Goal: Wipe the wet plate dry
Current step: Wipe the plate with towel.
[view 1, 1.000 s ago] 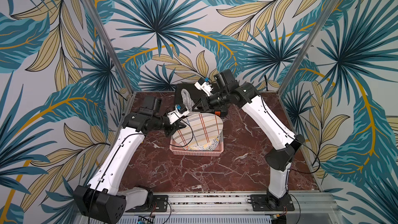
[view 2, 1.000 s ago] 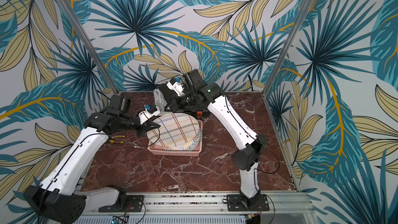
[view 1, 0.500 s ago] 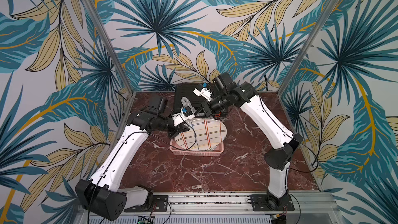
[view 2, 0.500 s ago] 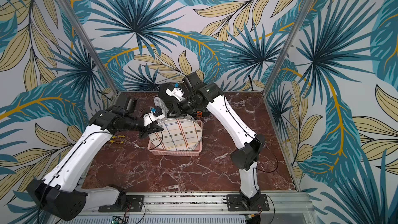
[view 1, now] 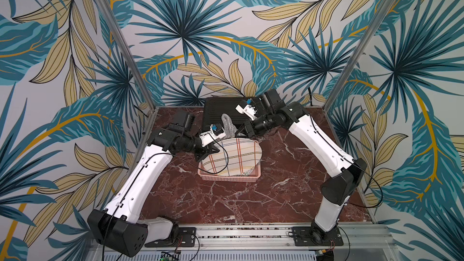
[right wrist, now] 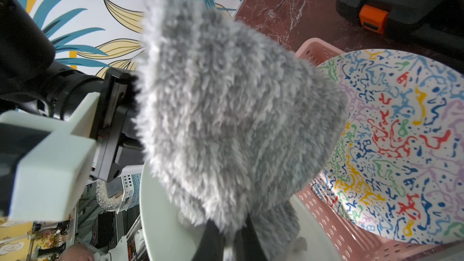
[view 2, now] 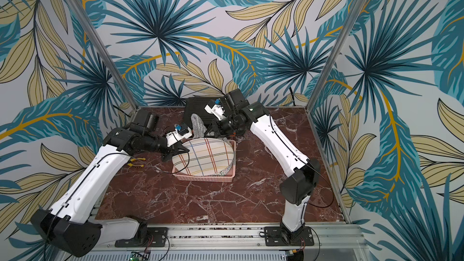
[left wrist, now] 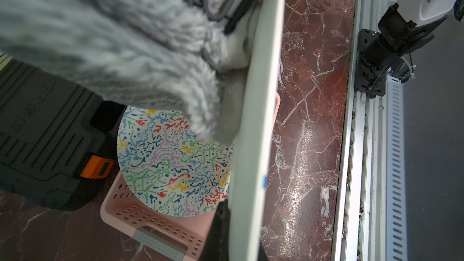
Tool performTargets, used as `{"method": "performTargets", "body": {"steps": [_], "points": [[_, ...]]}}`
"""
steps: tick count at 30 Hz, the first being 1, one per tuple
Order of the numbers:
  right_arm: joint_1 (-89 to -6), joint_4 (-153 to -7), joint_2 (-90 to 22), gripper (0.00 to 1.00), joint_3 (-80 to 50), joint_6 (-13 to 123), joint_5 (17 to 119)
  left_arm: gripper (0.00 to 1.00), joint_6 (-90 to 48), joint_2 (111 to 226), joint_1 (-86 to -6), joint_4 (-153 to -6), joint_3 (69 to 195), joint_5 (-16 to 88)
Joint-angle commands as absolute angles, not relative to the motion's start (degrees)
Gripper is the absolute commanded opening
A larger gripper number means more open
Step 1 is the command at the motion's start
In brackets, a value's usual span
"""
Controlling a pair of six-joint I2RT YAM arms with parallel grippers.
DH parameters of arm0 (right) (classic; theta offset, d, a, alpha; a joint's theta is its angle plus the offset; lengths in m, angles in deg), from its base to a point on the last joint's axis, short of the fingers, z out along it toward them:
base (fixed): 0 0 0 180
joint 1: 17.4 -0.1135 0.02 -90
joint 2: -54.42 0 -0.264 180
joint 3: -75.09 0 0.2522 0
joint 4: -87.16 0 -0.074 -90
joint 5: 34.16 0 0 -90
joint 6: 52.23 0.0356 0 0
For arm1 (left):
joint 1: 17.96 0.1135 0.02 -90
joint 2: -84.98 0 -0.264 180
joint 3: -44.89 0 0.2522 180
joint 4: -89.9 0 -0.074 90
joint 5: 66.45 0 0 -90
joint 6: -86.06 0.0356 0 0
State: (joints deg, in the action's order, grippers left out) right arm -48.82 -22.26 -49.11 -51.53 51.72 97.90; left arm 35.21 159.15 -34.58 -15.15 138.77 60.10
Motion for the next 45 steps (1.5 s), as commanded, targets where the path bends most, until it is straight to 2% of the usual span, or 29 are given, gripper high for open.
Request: {"method": "performTargets", "body": {"steps": [1,9,23,37,45], "points": [[-48.5,-23.1,-45.0,0.0,-46.7,53.5,101.1,0.0,30.5,158.7,-31.6,-22.3,143.0,61.5],[-46.1,-27.4,-41.5,0.0,-39.7,55.0,101.5,0.0,27.9,158.5,-26.4,-23.6,143.9,66.6],[-44.0,-34.2,-37.3,0.0,-31.4,56.0,95.0,0.0,19.4,158.1,-19.4,-25.6,144.4,75.8],[-44.1,-41.0,-33.4,0.0,-24.4,56.1,90.6,0.0,5.9,157.8,-17.2,-33.7,139.2,80.8],[-45.8,-50.9,-28.7,0.0,-17.7,57.1,86.7,0.0,-1.5,158.3,-17.2,-35.6,136.6,83.9]]}}
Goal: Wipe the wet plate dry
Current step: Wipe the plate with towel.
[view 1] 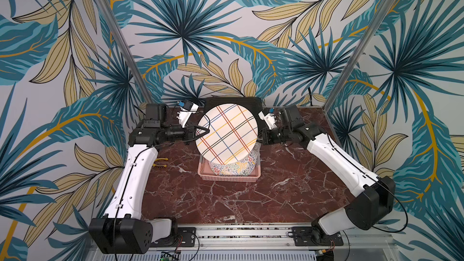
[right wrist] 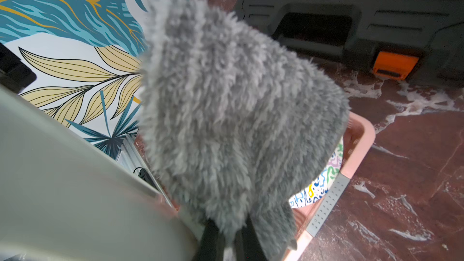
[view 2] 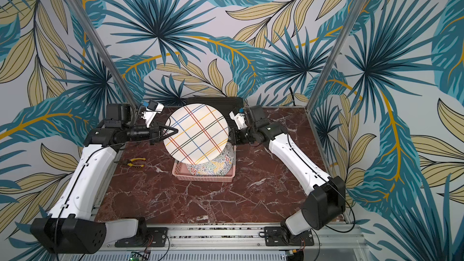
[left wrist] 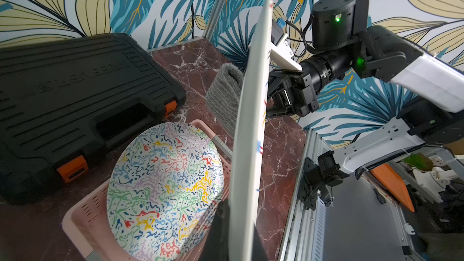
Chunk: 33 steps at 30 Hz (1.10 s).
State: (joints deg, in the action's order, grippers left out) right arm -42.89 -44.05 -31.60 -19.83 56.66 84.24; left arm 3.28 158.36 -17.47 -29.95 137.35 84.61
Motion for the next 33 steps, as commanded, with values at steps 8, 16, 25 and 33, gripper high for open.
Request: {"method": "performTargets", "body": {"steps": [8,16,25,33], "points": [[-46.3,-64.3,-20.7,0.0,-5.6,58.2,80.4,0.0,-12.7,159.1,-17.1,-39.8,136.1,83.7],[-52.7,-68.3,-19.2,0.0,-1.6,52.3,67.7,0.0,-22.1,160.5,-17.2,-45.0,134.2,89.2],[-59.5,-81.5,-14.4,0.0,5.2,50.3,53.4,0.0,-27.3,160.8,-17.2,-47.0,132.3,86.0],[-68.6,-83.7,-15.2,0.0,4.7,45.7,39.0,0.0,-32.1,161.0,-17.2,-50.2,130.6,83.0]]}}
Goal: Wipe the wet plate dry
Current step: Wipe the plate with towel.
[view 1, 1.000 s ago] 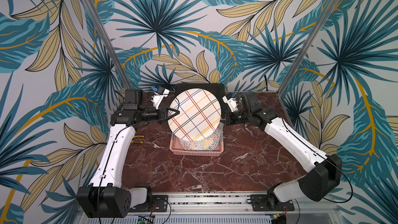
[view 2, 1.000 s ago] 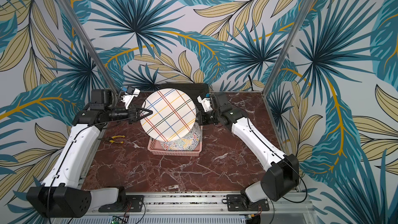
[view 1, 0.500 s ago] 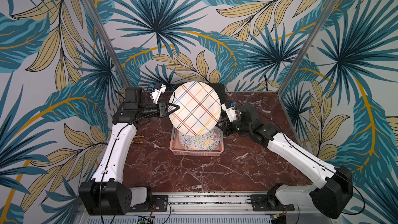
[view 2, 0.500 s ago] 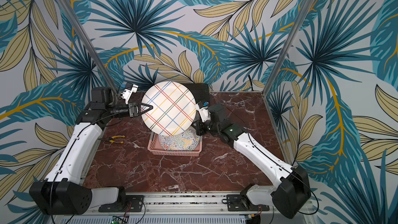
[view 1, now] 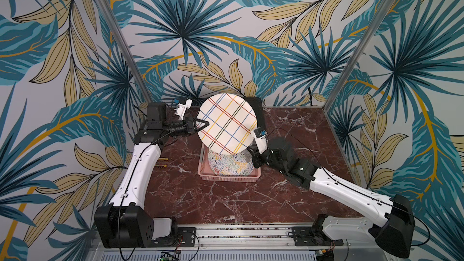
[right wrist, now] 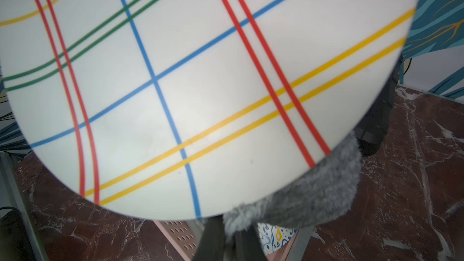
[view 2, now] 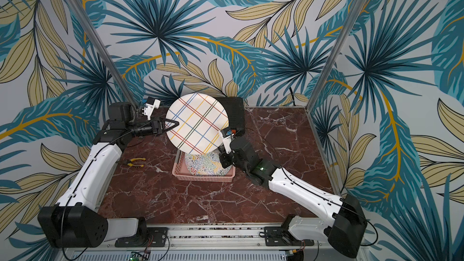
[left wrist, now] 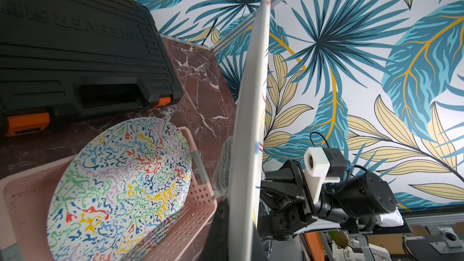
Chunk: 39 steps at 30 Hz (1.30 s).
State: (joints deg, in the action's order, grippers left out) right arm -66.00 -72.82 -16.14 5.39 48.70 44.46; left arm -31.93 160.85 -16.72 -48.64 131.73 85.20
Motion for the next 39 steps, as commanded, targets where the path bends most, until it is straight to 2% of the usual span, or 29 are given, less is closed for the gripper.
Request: {"method": "performTargets", "body": {"steps": [1,5,22,30,39], "points": [[-69.5,-83.7,-15.4,0.0,4.5,45.1,37.7,0.0,-32.3,161.1,-17.2,-50.2,130.6,83.0],[-72.5,-83.8,-16.6,0.0,3.7,42.6,32.8,0.0,-33.2,161.8,-17.3,-50.5,130.6,83.9],[-81.8,-86.7,-26.8,0.0,-5.2,38.9,25.4,0.0,-32.8,161.6,-17.5,-50.5,130.0,83.7],[-83.8,-86.6,-30.8,0.0,-10.3,39.0,20.8,0.0,-32.5,161.4,-17.4,-50.3,129.7,83.4],[-84.0,-85.0,-36.1,0.0,-18.5,39.2,20.7,0.0,-32.4,161.3,-17.4,-50.4,129.3,83.5]]}}
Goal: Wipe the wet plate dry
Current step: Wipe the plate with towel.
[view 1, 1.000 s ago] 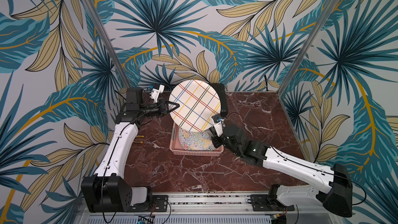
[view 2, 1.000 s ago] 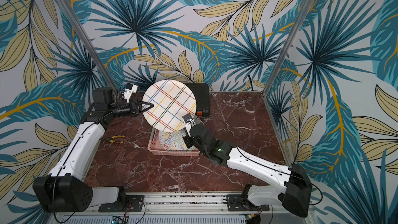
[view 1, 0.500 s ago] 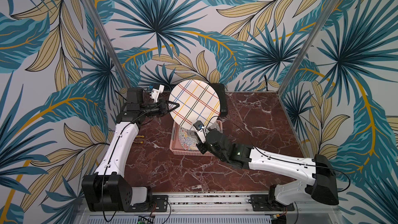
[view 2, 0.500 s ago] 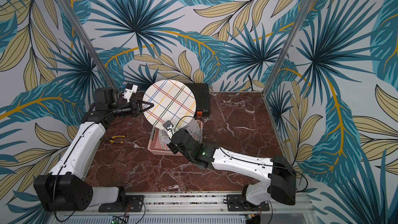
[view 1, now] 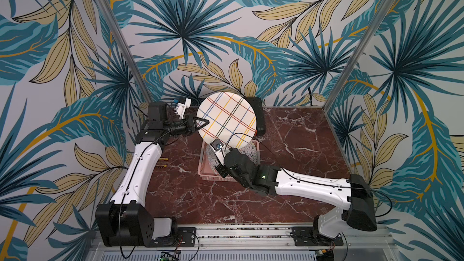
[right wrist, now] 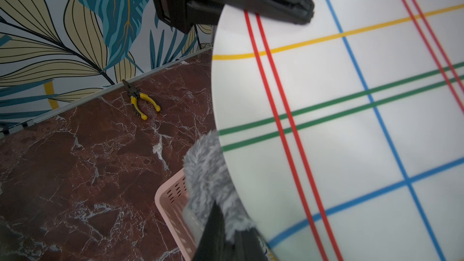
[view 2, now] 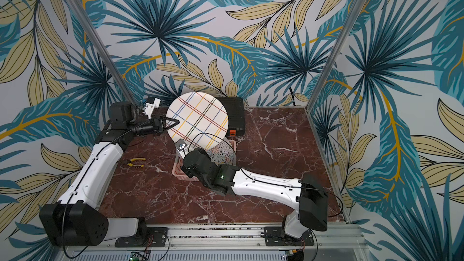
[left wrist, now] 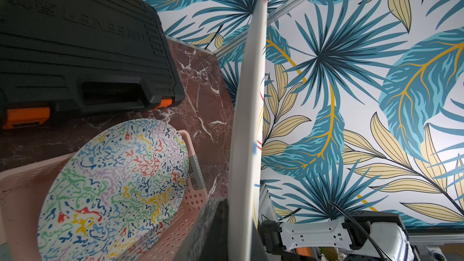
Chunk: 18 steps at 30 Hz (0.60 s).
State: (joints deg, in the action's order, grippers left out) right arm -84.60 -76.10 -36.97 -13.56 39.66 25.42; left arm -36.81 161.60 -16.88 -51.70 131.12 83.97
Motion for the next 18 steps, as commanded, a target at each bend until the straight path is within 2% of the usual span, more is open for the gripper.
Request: {"method": "performTargets", "body": {"steps": [1,12,18], "points": [[-84.0,-84.9,-36.8,0.0,-19.7,39.2,20.7,0.0,-32.4,161.3,-17.5,-50.4,129.2,83.5],[-83.7,-83.2,-45.9,0.0,-32.6,36.8,19.2,0.0,-32.0,160.7,-17.5,-50.6,128.7,83.0],[-83.8,-84.3,-42.5,0.0,-31.5,38.0,21.5,0.0,-31.1,160.9,-17.5,-49.8,129.2,82.3]]}}
